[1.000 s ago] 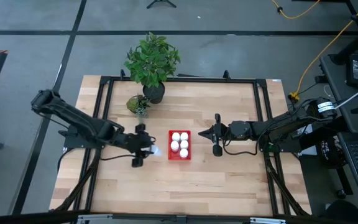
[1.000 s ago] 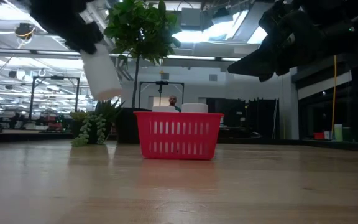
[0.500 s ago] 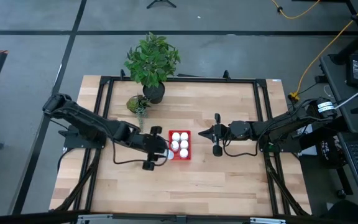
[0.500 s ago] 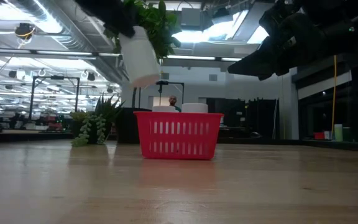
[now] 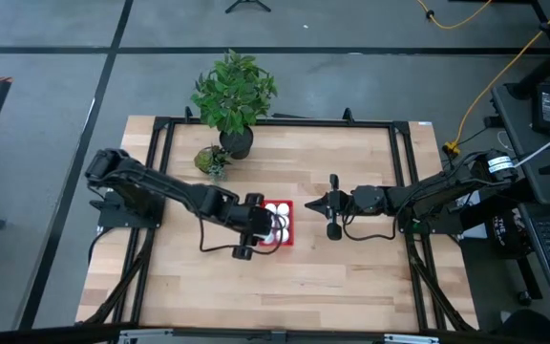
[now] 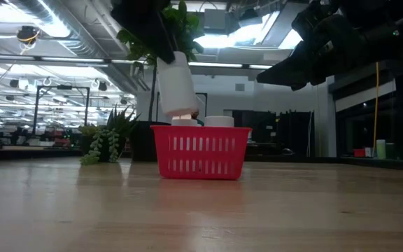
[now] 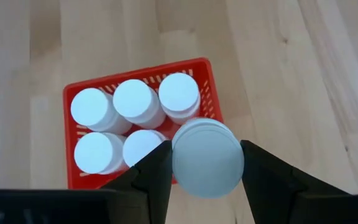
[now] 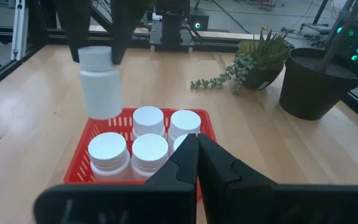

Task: Pick and place pill bottles into a basket
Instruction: Put the white medicine bottle into the red bin

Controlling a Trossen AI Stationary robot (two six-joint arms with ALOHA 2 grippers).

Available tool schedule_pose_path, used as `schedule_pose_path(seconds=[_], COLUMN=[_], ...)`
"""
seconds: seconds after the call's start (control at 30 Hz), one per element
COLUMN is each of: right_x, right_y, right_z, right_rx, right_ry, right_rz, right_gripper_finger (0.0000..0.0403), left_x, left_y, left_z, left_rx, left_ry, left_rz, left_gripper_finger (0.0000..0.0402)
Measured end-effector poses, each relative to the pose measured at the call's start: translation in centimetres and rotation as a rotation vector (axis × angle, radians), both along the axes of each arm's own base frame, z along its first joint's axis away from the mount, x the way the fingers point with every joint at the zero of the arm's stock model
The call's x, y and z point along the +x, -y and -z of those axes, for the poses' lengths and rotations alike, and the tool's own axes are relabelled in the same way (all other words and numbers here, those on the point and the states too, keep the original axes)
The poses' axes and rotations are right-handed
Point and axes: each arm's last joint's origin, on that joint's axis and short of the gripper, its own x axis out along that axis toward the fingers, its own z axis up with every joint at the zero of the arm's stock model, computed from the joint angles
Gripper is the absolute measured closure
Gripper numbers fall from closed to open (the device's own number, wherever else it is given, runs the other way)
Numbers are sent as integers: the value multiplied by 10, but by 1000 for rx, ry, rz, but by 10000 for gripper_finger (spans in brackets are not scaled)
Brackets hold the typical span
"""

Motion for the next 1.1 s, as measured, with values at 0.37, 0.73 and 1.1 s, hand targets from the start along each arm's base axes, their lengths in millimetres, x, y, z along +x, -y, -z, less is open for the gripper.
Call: schedule_pose_path(seconds=[0.37, 0.73, 1.1], right_x=[0, 0, 0], right_y=[0, 0, 0], right_z=[0, 0, 0], right_rx=[0, 2, 4], right_ry=[1, 3, 4], right_rz=[0, 0, 1], right_gripper_finger=[396, 396, 396], left_x=[2, 11, 14], left_y=[-1, 1, -3], left_z=[1, 21, 25], left_rx=[3, 32, 40], left_ry=[11, -44, -54], left_rz=[5, 15, 14], left_gripper_finger=[246, 246, 241])
